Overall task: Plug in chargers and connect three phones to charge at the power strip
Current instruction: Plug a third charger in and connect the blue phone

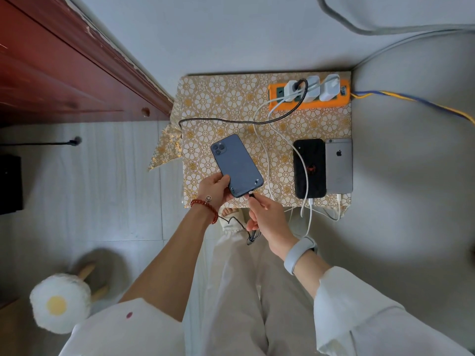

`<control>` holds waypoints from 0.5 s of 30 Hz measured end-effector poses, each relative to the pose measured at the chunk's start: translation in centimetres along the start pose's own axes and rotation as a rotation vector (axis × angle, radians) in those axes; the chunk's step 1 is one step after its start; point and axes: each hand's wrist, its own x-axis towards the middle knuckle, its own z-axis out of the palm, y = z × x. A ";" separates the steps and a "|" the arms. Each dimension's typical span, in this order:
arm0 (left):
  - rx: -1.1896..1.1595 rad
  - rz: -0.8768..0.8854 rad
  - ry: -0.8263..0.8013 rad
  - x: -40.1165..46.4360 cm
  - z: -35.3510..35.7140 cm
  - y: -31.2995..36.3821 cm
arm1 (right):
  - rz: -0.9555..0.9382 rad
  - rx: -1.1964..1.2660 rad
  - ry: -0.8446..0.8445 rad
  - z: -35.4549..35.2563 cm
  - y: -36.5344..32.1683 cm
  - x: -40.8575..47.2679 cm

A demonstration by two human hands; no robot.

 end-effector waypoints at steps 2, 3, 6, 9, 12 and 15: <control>0.048 0.014 -0.016 0.1 -0.2 0.0 | 0.025 -0.030 0.004 -0.1 -0.1 0.2; 0.076 0.019 -0.020 0.1 -0.3 0.0 | 0.041 -0.047 0.001 -0.1 -0.1 0.3; 0.155 0.033 -0.027 0.1 -0.6 -0.1 | 0.077 -0.075 -0.013 -0.1 -0.1 0.2; 0.177 0.021 -0.038 0.1 -0.8 -0.6 | 0.090 -0.081 -0.011 -0.1 0.4 0.2; 0.200 0.000 -0.047 0.1 -0.8 -1.1 | 0.092 -0.115 -0.015 0.0 1.2 0.2; 0.225 -0.005 -0.041 0.1 -0.7 -1.4 | 0.068 -0.146 -0.004 -0.4 1.8 0.5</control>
